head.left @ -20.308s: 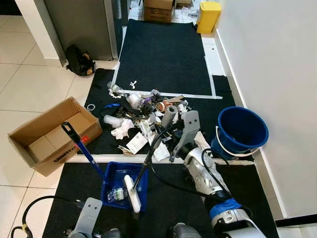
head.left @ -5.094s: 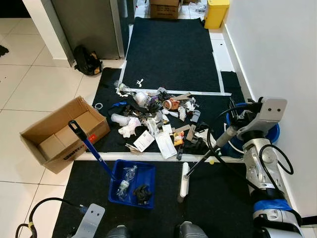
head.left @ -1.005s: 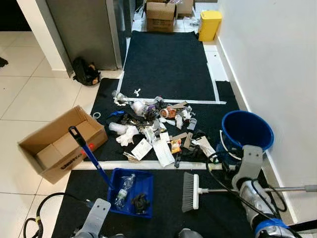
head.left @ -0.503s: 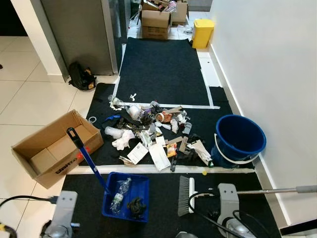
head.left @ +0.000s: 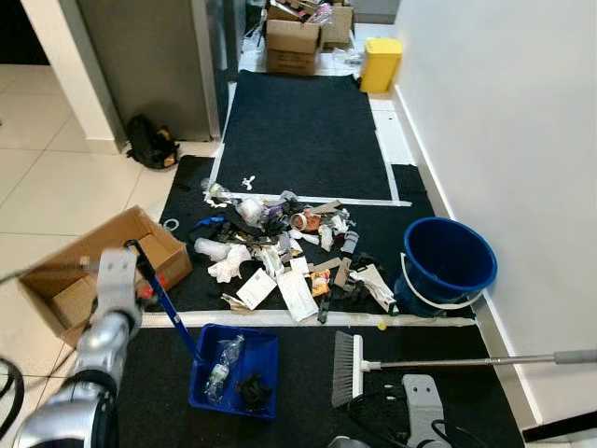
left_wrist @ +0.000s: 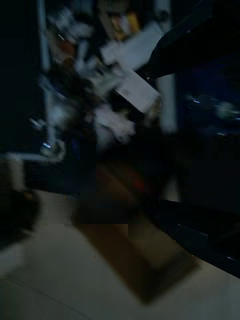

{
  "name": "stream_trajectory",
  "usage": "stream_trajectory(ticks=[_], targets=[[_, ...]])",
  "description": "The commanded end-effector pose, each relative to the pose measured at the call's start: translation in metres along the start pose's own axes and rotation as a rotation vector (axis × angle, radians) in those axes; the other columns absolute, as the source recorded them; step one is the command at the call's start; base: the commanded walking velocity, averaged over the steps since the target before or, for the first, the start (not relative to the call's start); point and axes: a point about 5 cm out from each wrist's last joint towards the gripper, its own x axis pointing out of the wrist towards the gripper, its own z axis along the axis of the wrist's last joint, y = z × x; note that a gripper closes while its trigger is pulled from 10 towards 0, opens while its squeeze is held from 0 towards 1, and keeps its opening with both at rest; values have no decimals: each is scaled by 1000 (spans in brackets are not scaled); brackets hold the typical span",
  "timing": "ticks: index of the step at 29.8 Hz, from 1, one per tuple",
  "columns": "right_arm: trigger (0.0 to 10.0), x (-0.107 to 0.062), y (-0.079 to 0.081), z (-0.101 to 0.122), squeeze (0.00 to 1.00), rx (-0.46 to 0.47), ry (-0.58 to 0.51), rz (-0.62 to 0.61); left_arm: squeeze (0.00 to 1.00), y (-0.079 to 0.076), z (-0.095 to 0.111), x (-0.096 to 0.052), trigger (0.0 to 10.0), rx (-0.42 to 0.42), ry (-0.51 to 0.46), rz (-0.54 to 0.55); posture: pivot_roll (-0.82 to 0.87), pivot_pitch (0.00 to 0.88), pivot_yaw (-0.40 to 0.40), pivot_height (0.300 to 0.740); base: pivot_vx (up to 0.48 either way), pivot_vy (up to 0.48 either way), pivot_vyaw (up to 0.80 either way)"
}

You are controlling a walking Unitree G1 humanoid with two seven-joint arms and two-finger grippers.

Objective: Sweep floor

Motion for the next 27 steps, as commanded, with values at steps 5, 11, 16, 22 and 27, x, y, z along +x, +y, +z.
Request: stream_trajectory(ticks=[5,11,16,22,27], targets=[[10000,-2,-6,-6,0,16,13,-25,0,-1,20,5,10000,110,-69,-49,39,112,-9,740,0,0,0],[10000,-2,-9,-4,0,27,4,-36,0,-3,21,6,10000,104,-81,-57,35,114,-8,740,0,0,0],[10000,-2,-12,-3,0,28,-4,-43,0,-6,12,3,10000,109,-57,-57,27,133,-13,740,0,0,0],[10000,-3,-15,-4,0,28,-9,-51,0,0,6,0,10000,118,-38,-26,15,149,-16,740,0,0,0],[10000,-5,-22,-9,0,30,-9,-65,0,5,10,1,10000,127,-38,-8,-8,165,-23,740,0,0,0]])
